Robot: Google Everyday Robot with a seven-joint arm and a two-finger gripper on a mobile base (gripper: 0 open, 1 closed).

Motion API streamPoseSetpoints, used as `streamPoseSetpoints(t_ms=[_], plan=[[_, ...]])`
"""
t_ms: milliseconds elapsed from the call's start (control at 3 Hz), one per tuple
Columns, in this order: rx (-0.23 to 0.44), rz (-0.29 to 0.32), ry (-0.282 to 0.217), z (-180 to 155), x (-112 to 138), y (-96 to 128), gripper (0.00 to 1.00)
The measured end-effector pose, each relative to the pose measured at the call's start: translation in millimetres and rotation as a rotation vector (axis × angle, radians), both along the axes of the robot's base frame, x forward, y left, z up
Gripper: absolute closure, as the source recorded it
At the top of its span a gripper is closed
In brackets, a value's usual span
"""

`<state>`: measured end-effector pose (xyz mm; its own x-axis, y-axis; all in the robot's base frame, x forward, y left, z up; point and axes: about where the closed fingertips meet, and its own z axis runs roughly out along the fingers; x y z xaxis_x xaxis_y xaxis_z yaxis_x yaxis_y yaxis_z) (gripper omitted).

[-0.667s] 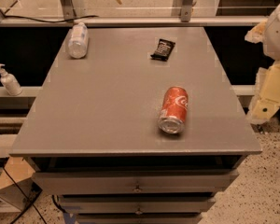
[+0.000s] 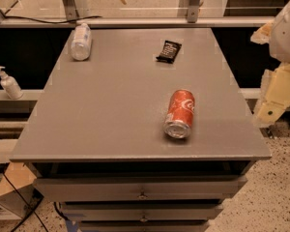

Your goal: Move coke can near blue plastic bottle

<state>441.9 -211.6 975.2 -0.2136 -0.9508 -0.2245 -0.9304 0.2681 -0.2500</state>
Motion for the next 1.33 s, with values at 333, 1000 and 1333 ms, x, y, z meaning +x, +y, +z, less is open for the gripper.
streamPoseSetpoints(t_ms=[333, 1000, 1333], plan=[[0.046, 0.039, 0.007, -8.8, 8.6, 17.9, 0.0], [0.13, 0.043, 0.018, -18.2, 16.8, 30.9, 0.0], [0.256, 0.064, 0.075, -41.3, 24.6, 60.2, 0.0]])
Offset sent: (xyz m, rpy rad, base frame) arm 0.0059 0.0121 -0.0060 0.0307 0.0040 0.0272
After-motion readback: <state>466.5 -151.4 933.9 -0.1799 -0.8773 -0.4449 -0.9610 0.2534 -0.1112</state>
